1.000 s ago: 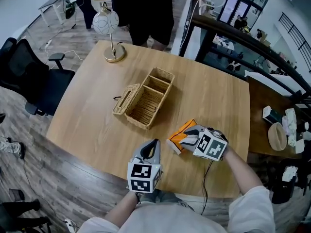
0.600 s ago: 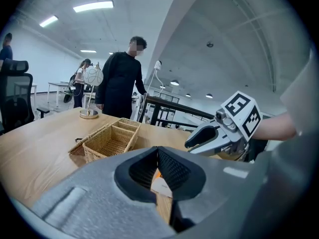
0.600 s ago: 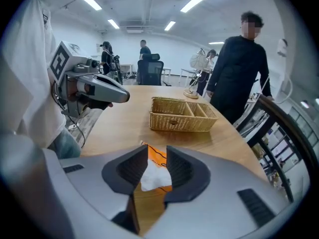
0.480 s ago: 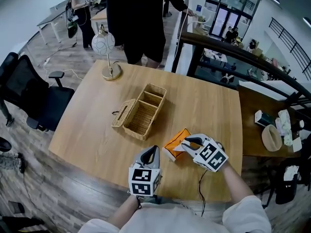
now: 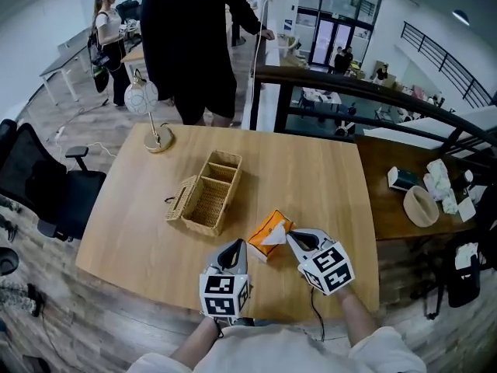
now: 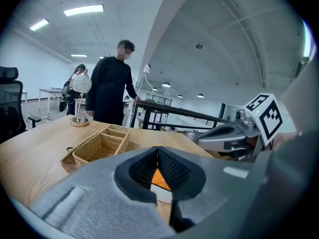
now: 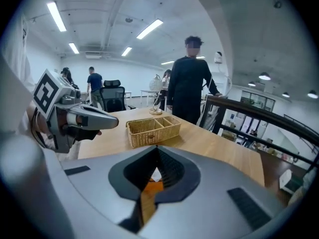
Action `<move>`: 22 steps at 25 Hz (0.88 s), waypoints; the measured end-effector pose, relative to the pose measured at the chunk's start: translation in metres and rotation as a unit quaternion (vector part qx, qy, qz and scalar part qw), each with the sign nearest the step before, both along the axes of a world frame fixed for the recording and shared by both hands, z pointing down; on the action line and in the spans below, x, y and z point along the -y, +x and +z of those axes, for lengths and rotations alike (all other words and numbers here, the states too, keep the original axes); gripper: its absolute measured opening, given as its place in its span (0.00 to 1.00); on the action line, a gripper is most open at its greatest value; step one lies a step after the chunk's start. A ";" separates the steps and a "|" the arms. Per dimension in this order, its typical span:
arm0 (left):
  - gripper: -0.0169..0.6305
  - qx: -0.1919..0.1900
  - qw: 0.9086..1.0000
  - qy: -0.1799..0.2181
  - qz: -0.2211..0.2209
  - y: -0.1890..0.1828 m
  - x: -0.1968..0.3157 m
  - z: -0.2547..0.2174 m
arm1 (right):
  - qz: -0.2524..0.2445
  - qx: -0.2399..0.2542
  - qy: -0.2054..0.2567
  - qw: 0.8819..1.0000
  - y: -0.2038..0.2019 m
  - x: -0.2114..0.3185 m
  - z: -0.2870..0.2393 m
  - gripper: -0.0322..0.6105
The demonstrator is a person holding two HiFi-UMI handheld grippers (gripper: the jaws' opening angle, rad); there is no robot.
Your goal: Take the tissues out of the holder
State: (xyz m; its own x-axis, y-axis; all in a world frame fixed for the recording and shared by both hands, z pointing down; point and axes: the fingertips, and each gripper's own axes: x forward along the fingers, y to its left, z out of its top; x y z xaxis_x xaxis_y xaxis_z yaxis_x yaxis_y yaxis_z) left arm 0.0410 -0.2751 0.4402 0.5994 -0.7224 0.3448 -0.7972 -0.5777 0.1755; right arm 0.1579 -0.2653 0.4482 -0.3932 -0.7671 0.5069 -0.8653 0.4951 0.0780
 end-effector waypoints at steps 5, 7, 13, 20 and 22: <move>0.04 0.001 1.000 0.004 0.013 0.010 -0.007 -0.001 | 0.096 0.045 0.025 0.994 0.015 -0.012 -0.007 0.06; 0.04 0.002 1.000 0.005 0.016 0.013 -0.010 -0.003 | 0.133 0.058 0.031 0.989 0.022 -0.019 -0.006 0.06; 0.04 0.008 1.000 0.008 0.017 0.015 -0.012 -0.003 | 0.200 0.086 0.041 0.975 0.033 -0.033 0.001 0.06; 0.04 0.010 1.000 0.007 0.014 0.019 -0.016 -0.004 | 0.187 0.088 0.042 0.978 0.028 -0.033 -0.002 0.06; 0.04 0.009 1.000 0.009 0.014 0.020 -0.016 -0.005 | 0.183 0.085 0.043 0.978 0.026 -0.032 -0.003 0.05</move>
State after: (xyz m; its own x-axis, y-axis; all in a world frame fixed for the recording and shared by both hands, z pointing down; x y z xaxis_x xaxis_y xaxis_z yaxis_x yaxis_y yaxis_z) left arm 0.0607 -0.2593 0.4351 0.6128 -0.7119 0.3429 -0.7840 -0.6021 0.1510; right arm 0.1843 -0.2334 0.4452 -0.1572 -0.9093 0.3854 -0.9875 0.1471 -0.0557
